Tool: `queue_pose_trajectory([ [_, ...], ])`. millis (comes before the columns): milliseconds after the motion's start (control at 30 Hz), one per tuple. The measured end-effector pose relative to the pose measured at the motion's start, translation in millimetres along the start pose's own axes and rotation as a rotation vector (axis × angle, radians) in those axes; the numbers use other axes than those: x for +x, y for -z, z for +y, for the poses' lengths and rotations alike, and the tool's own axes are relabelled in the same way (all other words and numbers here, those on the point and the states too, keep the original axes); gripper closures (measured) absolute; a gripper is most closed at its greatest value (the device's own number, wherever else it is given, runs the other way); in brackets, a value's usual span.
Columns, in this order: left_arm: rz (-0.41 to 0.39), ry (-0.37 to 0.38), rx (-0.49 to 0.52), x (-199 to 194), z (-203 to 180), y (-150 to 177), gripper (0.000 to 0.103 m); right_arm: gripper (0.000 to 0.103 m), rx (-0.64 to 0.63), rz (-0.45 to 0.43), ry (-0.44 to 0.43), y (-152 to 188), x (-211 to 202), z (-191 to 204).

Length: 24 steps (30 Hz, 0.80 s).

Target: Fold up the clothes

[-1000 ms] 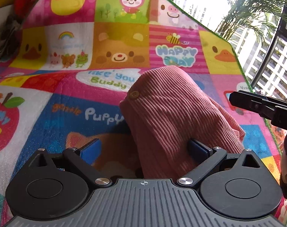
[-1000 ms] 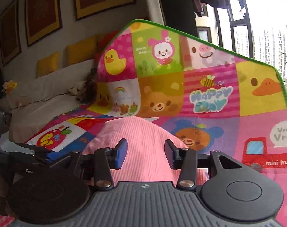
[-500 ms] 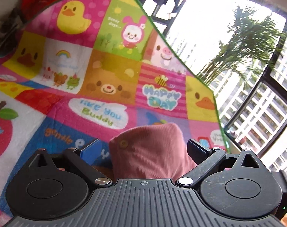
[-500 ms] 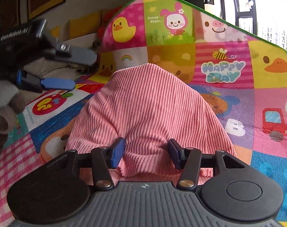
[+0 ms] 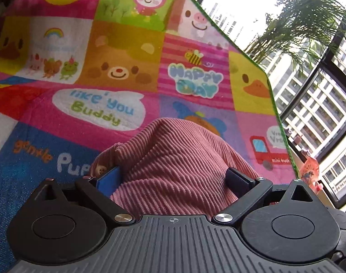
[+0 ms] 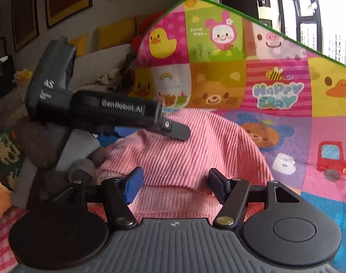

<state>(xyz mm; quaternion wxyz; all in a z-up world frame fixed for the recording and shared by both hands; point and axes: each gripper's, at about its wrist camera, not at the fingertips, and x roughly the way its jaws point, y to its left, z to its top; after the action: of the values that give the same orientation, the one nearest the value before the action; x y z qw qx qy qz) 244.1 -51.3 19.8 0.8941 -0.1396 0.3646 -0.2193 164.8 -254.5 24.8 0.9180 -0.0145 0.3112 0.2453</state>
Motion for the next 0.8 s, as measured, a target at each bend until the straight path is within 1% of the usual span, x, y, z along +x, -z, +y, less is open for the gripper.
queue_pose_trajectory([
  [33, -0.008, -0.001, -0.002, -4.5, 0.1, 0.3, 0.003, 0.038, -0.006, 0.019, 0.012, 6.2, 7.7, 1.6],
  [67, -0.016, -0.006, -0.009, -11.0, 0.3, 0.9, 0.003, 0.036, -0.023, 0.012, 0.024, 10.5, 9.8, 4.3],
  [167, -0.040, -0.024, -0.015, -31.4, 1.4, 5.5, 0.003, 0.036, -0.059, 0.011, 0.041, 11.4, 6.8, 10.1],
  [233, -0.043, -0.064, 0.003, -40.3, 2.7, 13.6, 0.003, 0.036, -0.061, 0.012, 0.038, 12.3, 6.2, 9.3],
  [300, -0.023, -0.110, 0.019, -44.5, 5.6, 23.8, 0.003, 0.035, -0.061, 0.012, 0.035, 12.9, 5.6, 8.5],
  [400, 0.015, -0.106, 0.000, -48.0, 13.1, 37.2, 0.003, 0.035, -0.061, 0.010, 0.038, 13.6, 5.1, 9.3],
  [533, 0.032, -0.060, -0.063, -51.2, 19.9, 48.3, 0.003, 0.034, -0.052, 0.012, 0.043, 12.0, 1.8, 8.3],
  [600, 0.035, -0.040, -0.070, -51.9, 20.6, 55.3, 0.003, 0.032, -0.037, -0.004, 0.056, 7.1, -9.4, 3.1],
  [633, 0.033, -0.032, -0.063, -52.2, 20.1, 58.7, 0.003, 0.030, -0.024, -0.029, 0.069, 3.7, -16.9, -2.2],
  [700, 0.027, -0.026, -0.042, -51.8, 17.9, 61.3, 0.003, 0.021, 0.057, -0.064, 0.085, -4.7, -26.6, -22.3],
  [767, 0.025, -0.012, -0.049, -49.7, 17.1, 61.1, 0.003, 0.020, 0.172, -0.084, 0.091, -13.3, -30.8, -48.4],
  [800, 0.024, 0.000, -0.059, -48.5, 17.2, 60.6, 0.003, 0.019, 0.241, -0.078, 0.082, -15.0, -25.7, -63.2],
])
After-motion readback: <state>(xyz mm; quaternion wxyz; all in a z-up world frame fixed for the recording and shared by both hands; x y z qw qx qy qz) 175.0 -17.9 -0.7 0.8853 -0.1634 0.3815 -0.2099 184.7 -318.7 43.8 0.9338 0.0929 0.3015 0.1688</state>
